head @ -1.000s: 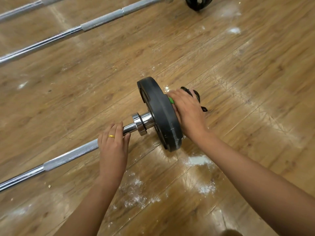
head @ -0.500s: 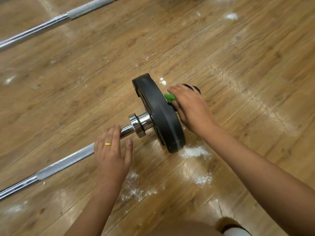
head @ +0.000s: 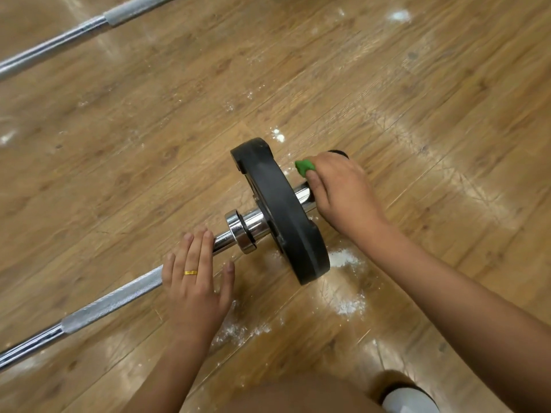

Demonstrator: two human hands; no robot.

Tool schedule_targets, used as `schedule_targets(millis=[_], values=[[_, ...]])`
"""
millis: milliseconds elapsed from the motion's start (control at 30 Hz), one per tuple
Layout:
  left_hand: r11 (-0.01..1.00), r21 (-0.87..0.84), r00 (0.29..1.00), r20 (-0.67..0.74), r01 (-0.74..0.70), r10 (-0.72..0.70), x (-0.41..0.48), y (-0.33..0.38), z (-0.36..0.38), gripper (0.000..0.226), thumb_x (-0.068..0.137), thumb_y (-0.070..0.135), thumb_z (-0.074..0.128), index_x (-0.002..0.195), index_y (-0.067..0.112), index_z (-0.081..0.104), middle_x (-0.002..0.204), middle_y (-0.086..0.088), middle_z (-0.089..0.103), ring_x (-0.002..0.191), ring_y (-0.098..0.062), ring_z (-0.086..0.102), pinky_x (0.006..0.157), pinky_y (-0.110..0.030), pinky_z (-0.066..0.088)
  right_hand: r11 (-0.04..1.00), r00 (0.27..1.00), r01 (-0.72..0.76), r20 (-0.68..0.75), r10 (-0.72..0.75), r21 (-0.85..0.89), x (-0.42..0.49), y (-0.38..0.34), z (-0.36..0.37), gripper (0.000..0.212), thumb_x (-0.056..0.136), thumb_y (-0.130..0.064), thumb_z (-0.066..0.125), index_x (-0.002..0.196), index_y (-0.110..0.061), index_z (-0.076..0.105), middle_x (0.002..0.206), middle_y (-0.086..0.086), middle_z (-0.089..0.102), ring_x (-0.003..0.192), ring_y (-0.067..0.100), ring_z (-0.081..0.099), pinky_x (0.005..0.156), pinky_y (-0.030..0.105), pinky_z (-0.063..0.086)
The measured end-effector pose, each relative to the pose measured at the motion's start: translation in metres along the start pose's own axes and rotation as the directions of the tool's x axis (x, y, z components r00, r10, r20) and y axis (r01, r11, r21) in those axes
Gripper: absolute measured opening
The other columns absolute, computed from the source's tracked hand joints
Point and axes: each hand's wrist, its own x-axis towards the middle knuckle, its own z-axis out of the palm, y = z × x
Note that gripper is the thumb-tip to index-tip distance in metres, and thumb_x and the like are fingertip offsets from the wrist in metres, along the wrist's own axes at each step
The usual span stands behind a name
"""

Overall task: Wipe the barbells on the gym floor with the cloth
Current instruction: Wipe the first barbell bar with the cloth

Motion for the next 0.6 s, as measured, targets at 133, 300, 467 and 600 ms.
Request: schedule_targets(millis=[133,300,467,600], values=[[0.999,0.034,0.999,-0.017,-0.029,0.03,-0.004,-0.001,0.001,0.052,0.1,0.036,0.053,0.141,0.004,0.053,0.142,-0.013,0.058,0.14,-0.027,0.043,0.117,-0.046,0.027,0.998,0.997,0.06,-0.042,-0.058,0.032,-0.027,-0.011,0.009,0.028,0.102,-0.018,0.049,0.124,-0.009,0.065,0.12,0.004,0.068,0.12,0.022,0.058,0.111,0.041,0.037],[0.998,0.061,0.999,-0.048,-0.009,0.012,-0.005,0.002,0.005,0.053,0.098,0.036,0.056,0.141,0.006,0.053,0.139,-0.012,0.06,0.139,-0.026,0.044,0.12,-0.043,0.021,0.989,0.986,0.149,0.077,-0.148,-0.009,-0.018,0.005,0.003,0.032,0.104,-0.026,0.045,0.127,-0.013,0.063,0.124,0.001,0.067,0.127,0.022,0.055,0.108,0.043,0.04],[0.998,0.051,0.998,-0.055,0.029,-0.026,0.001,0.001,0.008,0.051,0.099,0.038,0.055,0.14,0.007,0.055,0.137,-0.012,0.062,0.139,-0.026,0.045,0.12,-0.043,0.02,0.987,0.991,-0.076,-0.101,0.091,0.144,-0.033,-0.011,0.013,0.03,0.103,-0.018,0.049,0.128,-0.012,0.064,0.13,0.001,0.065,0.137,0.021,0.047,0.115,0.052,0.035],[0.999,0.045,0.999,-0.041,0.028,-0.026,0.008,-0.003,0.008,0.053,0.1,0.04,0.053,0.139,0.005,0.056,0.135,-0.012,0.063,0.139,-0.028,0.046,0.121,-0.043,0.017,0.977,0.991,0.085,-0.118,-0.063,0.194,-0.045,-0.005,0.025,0.035,0.102,-0.014,0.049,0.134,-0.006,0.06,0.139,0.005,0.06,0.144,0.025,0.041,0.113,0.056,0.038]])
